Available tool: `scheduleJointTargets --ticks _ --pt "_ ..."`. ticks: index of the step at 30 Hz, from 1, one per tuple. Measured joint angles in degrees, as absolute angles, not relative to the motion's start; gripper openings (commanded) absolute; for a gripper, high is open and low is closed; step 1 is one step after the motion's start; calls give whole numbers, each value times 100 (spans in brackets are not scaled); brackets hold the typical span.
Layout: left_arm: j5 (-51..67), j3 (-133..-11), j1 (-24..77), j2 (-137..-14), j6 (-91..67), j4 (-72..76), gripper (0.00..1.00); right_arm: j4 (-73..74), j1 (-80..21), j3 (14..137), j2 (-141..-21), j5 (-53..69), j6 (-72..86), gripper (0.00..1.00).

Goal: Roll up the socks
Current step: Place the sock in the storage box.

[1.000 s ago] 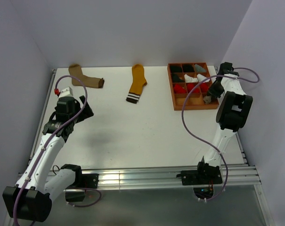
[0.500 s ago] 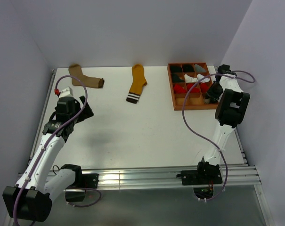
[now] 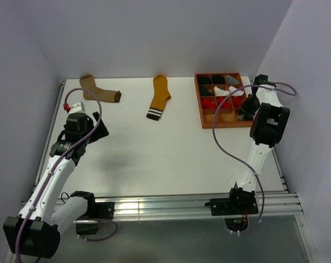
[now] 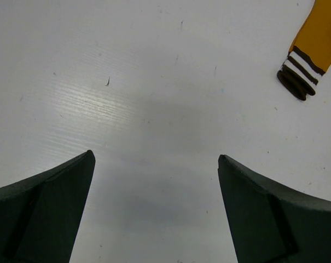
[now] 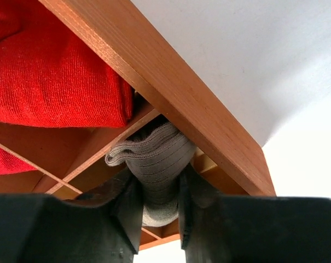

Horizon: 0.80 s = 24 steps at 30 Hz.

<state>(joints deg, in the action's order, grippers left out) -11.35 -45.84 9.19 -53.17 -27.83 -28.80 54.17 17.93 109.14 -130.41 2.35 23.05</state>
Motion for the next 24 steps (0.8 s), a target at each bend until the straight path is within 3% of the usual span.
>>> scheduleJointTargets --ticks 10,20,24 --pt "-1131 -4584 919 -5297 -2775 -2880 99 5258 1791 10639 -12787 283 2464 59" --pt "-1131 -4532 919 -5223 -2766 -2880 99 5229 1787 10573 -12031 58 2709 57" --pt "-1131 -4530 919 -5221 -2766 -2877 99 5148 1789 10575 -11837 -102 2764 41"
